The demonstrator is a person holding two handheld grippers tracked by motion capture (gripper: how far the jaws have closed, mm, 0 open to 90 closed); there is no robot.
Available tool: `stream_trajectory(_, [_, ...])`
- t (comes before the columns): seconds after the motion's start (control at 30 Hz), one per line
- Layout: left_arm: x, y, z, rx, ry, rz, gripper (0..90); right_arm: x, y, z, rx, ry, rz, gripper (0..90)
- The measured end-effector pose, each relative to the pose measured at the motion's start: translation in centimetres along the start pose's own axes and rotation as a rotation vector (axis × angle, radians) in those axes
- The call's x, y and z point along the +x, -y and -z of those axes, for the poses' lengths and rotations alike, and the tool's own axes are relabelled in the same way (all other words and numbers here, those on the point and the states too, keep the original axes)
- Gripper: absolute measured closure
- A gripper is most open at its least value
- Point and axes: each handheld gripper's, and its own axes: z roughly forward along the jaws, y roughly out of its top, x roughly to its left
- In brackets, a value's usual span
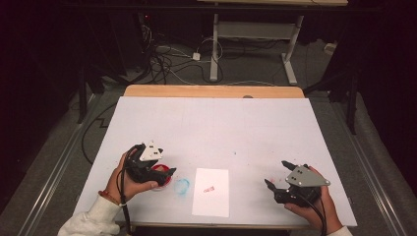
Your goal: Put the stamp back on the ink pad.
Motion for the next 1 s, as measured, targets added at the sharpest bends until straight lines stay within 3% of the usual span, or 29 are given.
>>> stream_trajectory(0.17, [-0.6,-0.3,0.2,-0.089,-0.05,-0.027,20.6,0.0,0.0,0.0,0.0,0.001,-0.002,22.4])
stream_trajectory(0.2, [-0.7,-0.3,0.3,-0.115,-0.076,-0.038,20.5,0.0,0.0,0.0,0.001,0.001,-0.002,22.4])
stream_trajectory(0.43, [-1.1,-0.3,1.1,-0.225,-0.127,-0.02,19.6,0.0,0.0,0.2,-0.01,0.005,-0.003,22.4])
stream_trajectory(0.73, [-1.2,-0.1,1.6,-0.276,-0.199,-0.015,19.5,-0.1,-0.1,0.8,-0.052,0.025,-0.01,22.6])
stream_trajectory(1.0, [-1.2,0.3,2.1,-0.291,-0.202,-0.029,19.0,-0.5,-0.1,1.7,-0.102,0.066,-0.024,22.6])
